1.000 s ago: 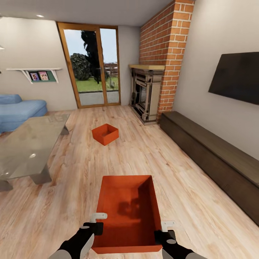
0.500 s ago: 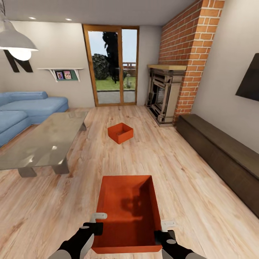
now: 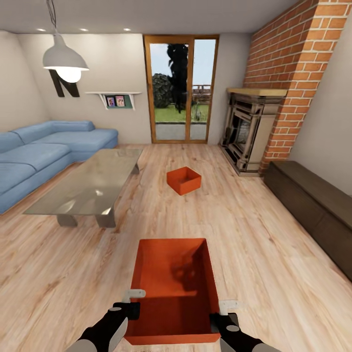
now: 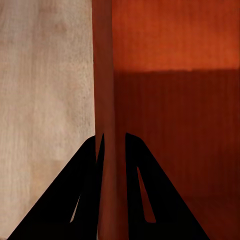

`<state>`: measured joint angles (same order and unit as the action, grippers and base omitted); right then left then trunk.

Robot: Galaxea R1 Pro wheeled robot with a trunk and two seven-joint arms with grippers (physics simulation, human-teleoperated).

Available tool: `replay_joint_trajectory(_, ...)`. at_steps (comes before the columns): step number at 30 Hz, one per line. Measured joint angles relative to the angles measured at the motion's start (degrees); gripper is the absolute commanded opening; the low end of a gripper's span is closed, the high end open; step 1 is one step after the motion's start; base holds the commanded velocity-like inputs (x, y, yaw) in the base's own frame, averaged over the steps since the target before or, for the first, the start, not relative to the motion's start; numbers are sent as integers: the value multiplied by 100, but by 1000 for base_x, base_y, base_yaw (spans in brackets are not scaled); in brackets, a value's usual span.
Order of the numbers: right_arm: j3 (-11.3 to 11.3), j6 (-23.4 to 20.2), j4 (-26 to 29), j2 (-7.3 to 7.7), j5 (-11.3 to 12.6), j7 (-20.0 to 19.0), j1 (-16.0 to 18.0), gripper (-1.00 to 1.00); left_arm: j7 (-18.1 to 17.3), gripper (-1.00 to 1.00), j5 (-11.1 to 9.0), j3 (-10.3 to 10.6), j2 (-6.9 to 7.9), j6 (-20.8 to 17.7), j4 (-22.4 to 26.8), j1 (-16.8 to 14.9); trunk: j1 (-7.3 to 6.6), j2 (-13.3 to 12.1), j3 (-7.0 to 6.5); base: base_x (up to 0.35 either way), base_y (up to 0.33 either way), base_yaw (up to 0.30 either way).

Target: Move the two storage containers from the living room to the garage. In the garage, place one container on the floor and stack the other container on top of it (either order is fine).

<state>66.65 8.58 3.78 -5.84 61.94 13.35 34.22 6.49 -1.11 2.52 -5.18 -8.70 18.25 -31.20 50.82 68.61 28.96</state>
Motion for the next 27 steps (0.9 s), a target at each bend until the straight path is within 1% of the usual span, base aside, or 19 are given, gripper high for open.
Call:
replay_joint_trajectory(5,3,-1,0,1,2,-3,0,-100,-1,-100,0,-2,0,0,2,3,0,0,0,0,0,296)
replay_joint_trajectory(7,0,-3,0,4,2,-9,0,-100,-1,-100,1,-1,-1,-7,4,1,0,0,0,0,0,160)
replay_joint_trajectory(14,6,1,27,23,13,-12,-1,-100,-4,-100,-1,-5,-5,11,0,0,0,0,0,0,0,12)
replay_joint_trajectory(27,-3,6,6,16,5,-26,-1,-100,-4,-100,-3,-3,-5,15,-6,0,0,0,0,0,0,0)
